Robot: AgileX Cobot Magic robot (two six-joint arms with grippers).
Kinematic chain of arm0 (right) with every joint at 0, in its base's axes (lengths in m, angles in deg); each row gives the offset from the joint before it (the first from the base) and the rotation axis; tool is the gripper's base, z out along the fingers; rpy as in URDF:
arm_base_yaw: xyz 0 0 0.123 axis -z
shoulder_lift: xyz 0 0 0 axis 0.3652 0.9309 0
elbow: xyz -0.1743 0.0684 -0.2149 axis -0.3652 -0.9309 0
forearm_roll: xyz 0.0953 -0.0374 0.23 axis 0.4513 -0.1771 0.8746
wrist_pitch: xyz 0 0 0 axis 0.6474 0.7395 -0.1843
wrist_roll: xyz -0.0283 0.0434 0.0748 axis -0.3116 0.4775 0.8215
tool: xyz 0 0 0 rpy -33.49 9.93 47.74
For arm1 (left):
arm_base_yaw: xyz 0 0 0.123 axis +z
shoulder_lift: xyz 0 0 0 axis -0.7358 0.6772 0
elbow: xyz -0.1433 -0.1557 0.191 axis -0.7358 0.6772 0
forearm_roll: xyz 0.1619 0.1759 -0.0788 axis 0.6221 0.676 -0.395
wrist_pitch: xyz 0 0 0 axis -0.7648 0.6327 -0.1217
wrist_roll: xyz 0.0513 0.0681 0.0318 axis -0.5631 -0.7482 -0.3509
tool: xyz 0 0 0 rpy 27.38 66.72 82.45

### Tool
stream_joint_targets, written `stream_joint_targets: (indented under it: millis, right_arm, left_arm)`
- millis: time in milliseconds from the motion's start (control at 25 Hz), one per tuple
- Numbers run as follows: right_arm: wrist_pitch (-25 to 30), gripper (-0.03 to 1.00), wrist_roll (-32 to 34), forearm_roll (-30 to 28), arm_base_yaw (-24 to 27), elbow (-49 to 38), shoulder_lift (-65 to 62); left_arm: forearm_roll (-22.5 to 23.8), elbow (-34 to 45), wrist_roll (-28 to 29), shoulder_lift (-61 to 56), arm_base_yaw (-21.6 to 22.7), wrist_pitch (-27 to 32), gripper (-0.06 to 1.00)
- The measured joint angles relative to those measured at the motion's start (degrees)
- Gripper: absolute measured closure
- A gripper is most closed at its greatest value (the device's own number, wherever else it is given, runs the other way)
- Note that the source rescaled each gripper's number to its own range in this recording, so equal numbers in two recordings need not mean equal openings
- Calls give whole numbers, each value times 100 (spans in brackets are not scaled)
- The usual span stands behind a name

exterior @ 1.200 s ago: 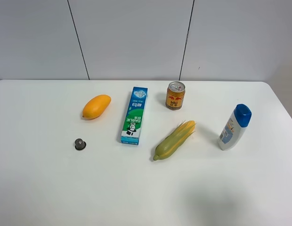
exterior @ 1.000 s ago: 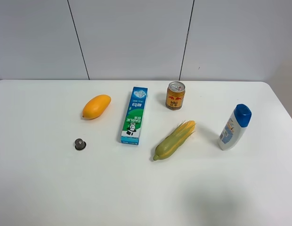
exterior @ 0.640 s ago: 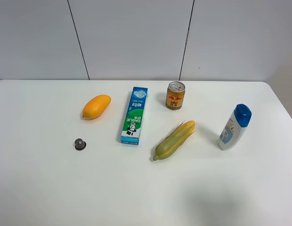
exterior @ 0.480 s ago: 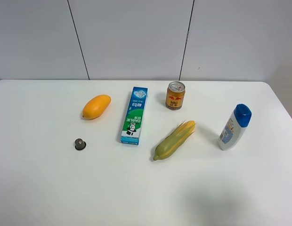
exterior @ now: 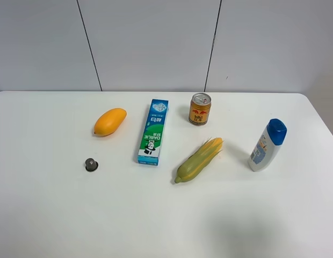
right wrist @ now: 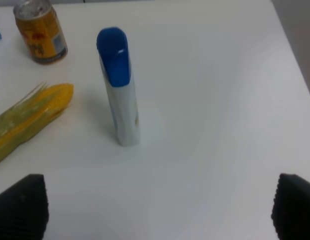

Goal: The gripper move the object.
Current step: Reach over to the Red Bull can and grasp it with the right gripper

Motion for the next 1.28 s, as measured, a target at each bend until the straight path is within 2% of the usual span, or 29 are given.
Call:
stream_joint_targets:
  millis: [120, 160, 520, 760, 1040, 1280]
  right_arm:
    - [6, 5, -5, -52, 0, 749, 679]
    - [6, 5, -5, -52, 0, 749, 679]
    - [390, 5, -141, -63, 0, 4028, 3647]
    - [730, 5, -336, 168, 0, 5635, 5506]
    - [735, 5, -469, 479, -65, 6305, 7376]
    - [285, 5, -498, 394, -517, 6307, 8574]
  left_arm:
    - [0, 0, 0, 0, 0, 0, -6]
    - [0, 0, 0, 0, 0, 0, -6]
    - [0, 0, 0, 0, 0, 0, -6]
    - [0, 0, 0, 0, 0, 0, -6]
    - [0, 0, 0, 0, 0, 0, -6]
    - [0, 0, 0, 0, 0, 0, -6]
